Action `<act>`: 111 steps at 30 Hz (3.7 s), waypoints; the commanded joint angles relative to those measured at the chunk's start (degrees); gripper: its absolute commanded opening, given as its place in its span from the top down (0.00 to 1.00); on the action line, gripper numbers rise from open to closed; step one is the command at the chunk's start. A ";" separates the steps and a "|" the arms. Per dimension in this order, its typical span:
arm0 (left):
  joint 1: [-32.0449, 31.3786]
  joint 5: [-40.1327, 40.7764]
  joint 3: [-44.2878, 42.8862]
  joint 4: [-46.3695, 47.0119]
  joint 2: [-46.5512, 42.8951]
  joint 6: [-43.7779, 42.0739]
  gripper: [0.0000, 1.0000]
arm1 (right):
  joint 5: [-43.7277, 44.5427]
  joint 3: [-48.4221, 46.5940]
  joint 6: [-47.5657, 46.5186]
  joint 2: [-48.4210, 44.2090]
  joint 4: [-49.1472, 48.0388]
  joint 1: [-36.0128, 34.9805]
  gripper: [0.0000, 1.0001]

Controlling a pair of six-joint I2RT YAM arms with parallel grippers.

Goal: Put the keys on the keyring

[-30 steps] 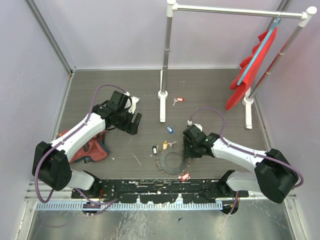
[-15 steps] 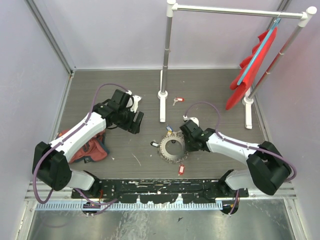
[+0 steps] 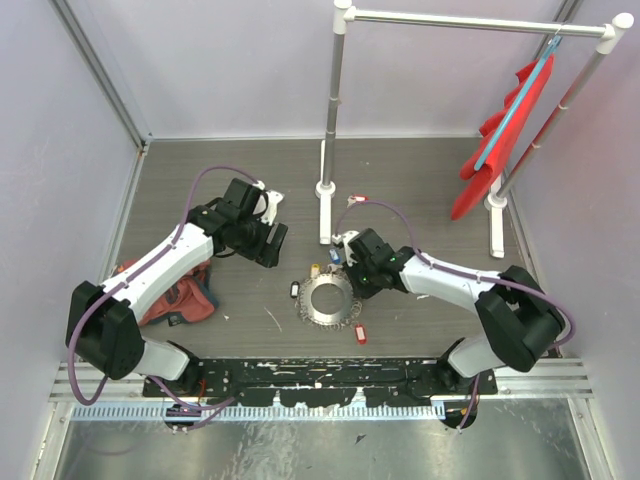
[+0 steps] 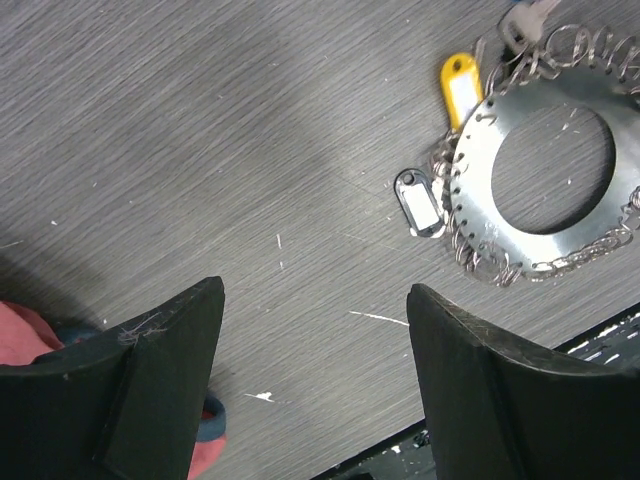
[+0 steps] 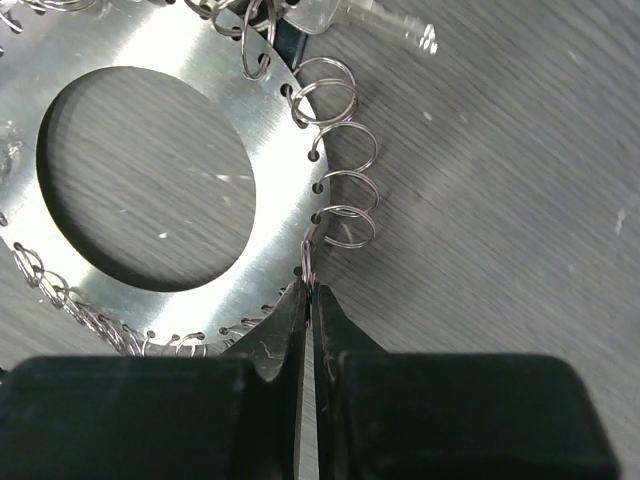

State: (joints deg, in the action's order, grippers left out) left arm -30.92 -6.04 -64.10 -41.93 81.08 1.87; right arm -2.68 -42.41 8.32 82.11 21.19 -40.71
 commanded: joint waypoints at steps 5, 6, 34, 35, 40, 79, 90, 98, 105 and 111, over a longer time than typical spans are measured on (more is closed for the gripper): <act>-0.20 0.51 -0.91 -0.03 0.37 -1.08 0.20 | -3.79 -8.05 -16.60 4.18 0.91 -4.84 0.99; -0.25 0.46 -0.86 0.00 0.37 -1.08 0.20 | -2.26 -8.42 -17.48 4.51 1.53 -6.12 0.99; -0.20 1.73 -0.68 0.01 -0.06 -1.81 0.19 | -3.95 2.03 25.63 -12.25 -8.99 -11.00 0.46; -0.20 1.75 -0.68 0.01 0.02 -1.71 0.19 | -3.55 2.41 27.10 -12.97 -8.71 -11.78 0.46; -0.20 1.69 -0.65 0.00 0.10 -1.69 0.19 | -0.36 3.28 32.99 -13.61 -7.12 -16.34 0.47; -0.21 1.99 -0.58 0.10 0.03 -1.87 0.19 | 3.43 -0.48 38.27 0.73 -6.49 -23.36 0.67; -0.20 2.09 -0.38 0.09 -0.07 -2.04 0.19 | 3.56 -0.48 38.35 1.62 -6.69 -23.36 0.75; -0.21 2.18 -0.41 0.18 -0.13 -2.09 0.19 | 6.74 -1.27 36.66 0.56 -3.68 -23.21 0.91; -0.20 2.26 -0.30 0.13 -0.12 -2.13 0.19 | 9.95 -2.81 30.56 -0.14 2.39 -21.63 0.98; -0.20 2.26 -0.37 0.08 0.03 -2.13 0.19 | 12.59 -7.27 20.74 2.99 11.27 -21.60 0.98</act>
State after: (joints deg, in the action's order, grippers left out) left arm -30.96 -3.99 -64.10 -41.93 81.17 0.23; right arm 6.07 -45.23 36.88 84.05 25.91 -62.39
